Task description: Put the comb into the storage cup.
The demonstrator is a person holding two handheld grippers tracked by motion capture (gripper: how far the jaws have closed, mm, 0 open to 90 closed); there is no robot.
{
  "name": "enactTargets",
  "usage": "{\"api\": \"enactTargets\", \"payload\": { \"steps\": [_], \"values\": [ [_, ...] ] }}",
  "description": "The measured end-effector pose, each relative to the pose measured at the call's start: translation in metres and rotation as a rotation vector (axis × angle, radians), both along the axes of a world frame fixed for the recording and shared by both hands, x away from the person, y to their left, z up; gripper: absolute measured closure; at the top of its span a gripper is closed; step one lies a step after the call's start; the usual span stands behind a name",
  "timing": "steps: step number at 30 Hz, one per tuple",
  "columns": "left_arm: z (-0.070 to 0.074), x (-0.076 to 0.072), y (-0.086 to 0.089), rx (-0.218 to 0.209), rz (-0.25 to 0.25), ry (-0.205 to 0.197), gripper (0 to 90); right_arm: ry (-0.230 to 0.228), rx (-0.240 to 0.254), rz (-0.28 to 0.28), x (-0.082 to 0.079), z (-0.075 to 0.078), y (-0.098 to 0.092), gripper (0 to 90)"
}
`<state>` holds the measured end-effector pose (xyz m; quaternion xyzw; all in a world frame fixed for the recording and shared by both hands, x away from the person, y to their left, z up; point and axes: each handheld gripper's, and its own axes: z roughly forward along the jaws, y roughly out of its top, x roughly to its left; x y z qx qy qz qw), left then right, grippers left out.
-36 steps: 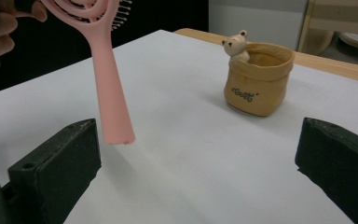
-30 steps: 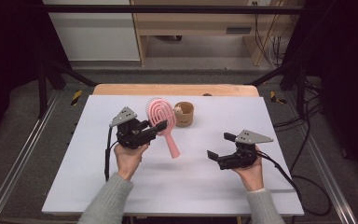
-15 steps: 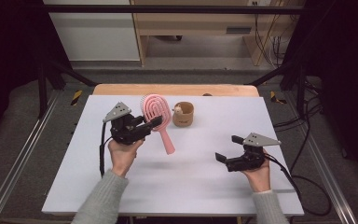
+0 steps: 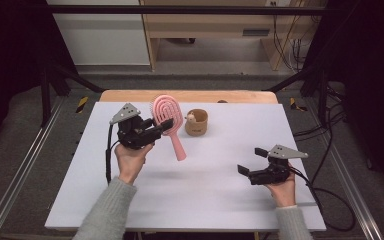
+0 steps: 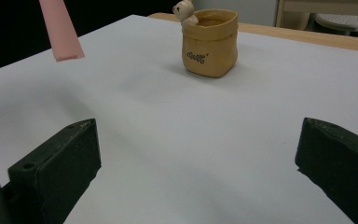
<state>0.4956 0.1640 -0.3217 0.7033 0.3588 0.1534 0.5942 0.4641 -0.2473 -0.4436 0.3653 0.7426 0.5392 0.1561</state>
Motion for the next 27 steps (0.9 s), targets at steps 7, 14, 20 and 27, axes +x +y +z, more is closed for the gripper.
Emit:
{"api": "enactTargets", "payload": {
  "steps": [7, 14, 20, 27],
  "values": [
    [0.007, 0.004, 0.0, 0.008, -0.004, 0.001, 63.6, 0.001, -0.005, -0.007, 0.001, -0.002, -0.003, 0.5],
    [0.013, 0.008, 0.001, 0.017, -0.005, -0.003, 63.6, 0.008, -0.003, -0.002, 0.001, -0.003, -0.004, 0.5],
    [0.017, 0.014, 0.002, 0.022, -0.001, -0.006, 63.6, 0.013, -0.011, -0.002, 0.002, -0.005, -0.004, 0.5],
    [0.021, 0.021, 0.001, 0.027, 0.01, -0.013, 63.6, 0.011, -0.006, -0.013, 0.002, -0.005, -0.008, 0.5]
  ]
}}
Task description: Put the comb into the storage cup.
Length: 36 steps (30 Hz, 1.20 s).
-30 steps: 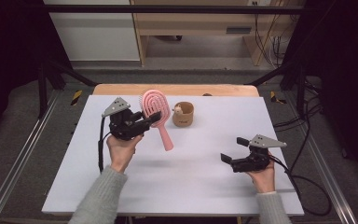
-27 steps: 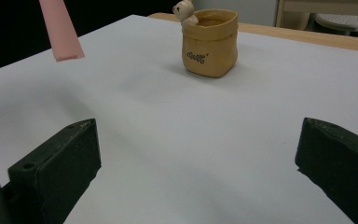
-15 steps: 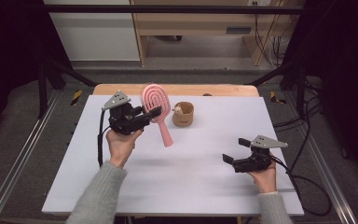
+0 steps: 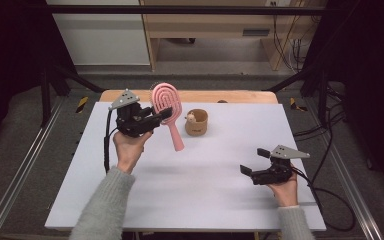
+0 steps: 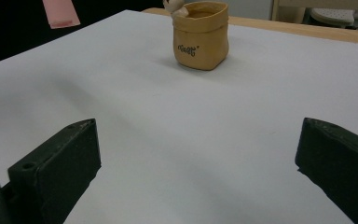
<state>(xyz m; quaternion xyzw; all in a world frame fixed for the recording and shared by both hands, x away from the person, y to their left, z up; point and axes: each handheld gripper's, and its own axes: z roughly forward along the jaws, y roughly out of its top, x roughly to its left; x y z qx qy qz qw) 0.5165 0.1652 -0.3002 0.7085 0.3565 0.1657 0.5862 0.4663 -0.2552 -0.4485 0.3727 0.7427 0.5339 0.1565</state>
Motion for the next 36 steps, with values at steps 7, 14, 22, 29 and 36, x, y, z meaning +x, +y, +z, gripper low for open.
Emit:
{"api": "enactTargets", "payload": {
  "steps": [7, 14, 22, 29, 36],
  "values": [
    [0.006, 0.007, -0.001, 0.0, 0.003, -0.003, 63.6, 0.002, -0.006, -0.003, 0.0, -0.001, -0.001, 0.4],
    [0.011, 0.014, -0.003, -0.01, 0.005, -0.005, 63.6, -0.005, -0.011, -0.012, 0.0, -0.001, -0.005, 0.4],
    [0.016, 0.023, -0.012, -0.003, 0.0, -0.006, 63.6, -0.004, -0.022, -0.013, 0.0, -0.001, -0.006, 0.3],
    [0.018, 0.032, -0.018, 0.002, 0.004, -0.002, 63.6, -0.001, -0.019, -0.013, -0.001, -0.002, -0.006, 0.3],
    [0.022, 0.041, -0.022, 0.005, 0.012, 0.001, 63.6, -0.004, -0.013, -0.016, -0.001, -0.001, -0.008, 0.3]
  ]
}}
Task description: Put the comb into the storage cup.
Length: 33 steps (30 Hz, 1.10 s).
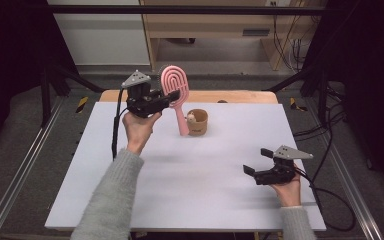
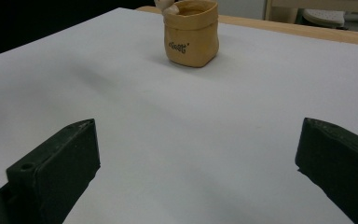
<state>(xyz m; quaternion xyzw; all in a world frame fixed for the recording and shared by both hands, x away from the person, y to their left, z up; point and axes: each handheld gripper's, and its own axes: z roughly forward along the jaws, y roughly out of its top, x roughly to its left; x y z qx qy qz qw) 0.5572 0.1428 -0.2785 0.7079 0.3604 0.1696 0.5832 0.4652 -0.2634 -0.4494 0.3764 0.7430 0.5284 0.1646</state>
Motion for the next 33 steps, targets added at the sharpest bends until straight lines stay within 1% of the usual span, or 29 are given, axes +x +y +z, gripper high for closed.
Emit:
{"api": "enactTargets", "payload": {
  "steps": [5, 10, 15, 18, 21, 23, 26, 29, 33],
  "values": [
    [0.004, 0.005, -0.005, 0.012, 0.006, -0.005, 63.6, 0.004, -0.001, 0.0, 0.0, -0.001, 0.0, 0.3],
    [0.007, 0.009, -0.012, 0.013, 0.003, -0.016, 63.6, 0.002, -0.001, 0.0, 0.0, -0.001, 0.0, 0.3],
    [0.009, 0.016, -0.018, 0.021, 0.01, -0.01, 63.5, 0.002, 0.001, 0.001, 0.0, 0.0, 0.0, 0.3],
    [0.01, 0.02, -0.021, 0.016, 0.015, -0.009, 63.5, 0.002, -0.001, 0.0, 0.0, 0.0, -0.001, 0.2],
    [0.011, 0.022, -0.025, 0.021, 0.014, -0.014, 63.5, -0.002, 0.002, 0.002, 0.0, 0.0, -0.001, 0.3],
    [0.011, 0.025, -0.027, 0.012, 0.012, -0.011, 63.5, 0.0, -0.001, 0.002, 0.0, 0.0, -0.001, 0.2],
    [0.012, 0.029, -0.03, 0.018, 0.016, -0.01, 63.5, 0.0, -0.001, 0.002, 0.0, -0.001, -0.001, 0.3],
    [0.012, 0.032, -0.033, 0.008, 0.02, -0.009, 63.5, -0.002, 0.0, 0.002, 0.0, 0.0, -0.001, 0.3],
    [0.011, 0.037, -0.037, 0.012, 0.024, -0.007, 63.5, 0.002, -0.001, 0.002, 0.0, -0.001, 0.0, 0.3]
  ]
}}
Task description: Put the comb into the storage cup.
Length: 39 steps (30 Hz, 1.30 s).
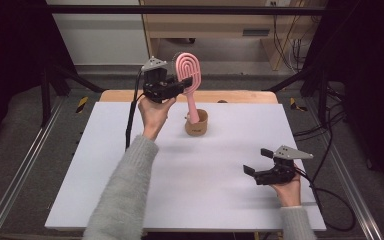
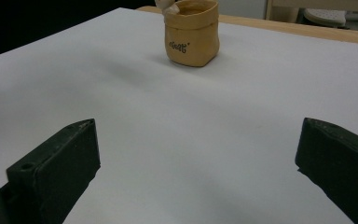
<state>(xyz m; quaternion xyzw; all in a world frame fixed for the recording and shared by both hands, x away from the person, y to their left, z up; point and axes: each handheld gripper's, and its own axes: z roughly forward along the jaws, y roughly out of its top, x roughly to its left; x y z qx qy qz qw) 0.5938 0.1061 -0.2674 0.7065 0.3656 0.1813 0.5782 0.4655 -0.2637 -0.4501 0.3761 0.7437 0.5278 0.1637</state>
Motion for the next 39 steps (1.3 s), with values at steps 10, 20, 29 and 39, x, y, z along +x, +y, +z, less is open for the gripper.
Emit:
{"api": "enactTargets", "payload": {
  "steps": [10, 20, 29, 39],
  "values": [
    [-0.003, 0.013, -0.006, 0.007, 0.03, 0.006, 63.5, -0.001, -0.002, 0.001, 0.0, 0.0, 0.0, 0.3],
    [-0.006, 0.025, -0.016, 0.019, 0.037, 0.003, 63.5, -0.001, -0.001, 0.0, 0.0, 0.0, 0.0, 0.3],
    [-0.013, 0.033, -0.024, 0.034, 0.044, 0.001, 63.5, 0.001, -0.003, 0.002, 0.0, -0.001, 0.001, 0.3],
    [-0.019, 0.043, -0.029, 0.032, 0.059, 0.007, 63.5, 0.004, -0.002, 0.004, 0.0, -0.001, 0.001, 0.3]
  ]
}}
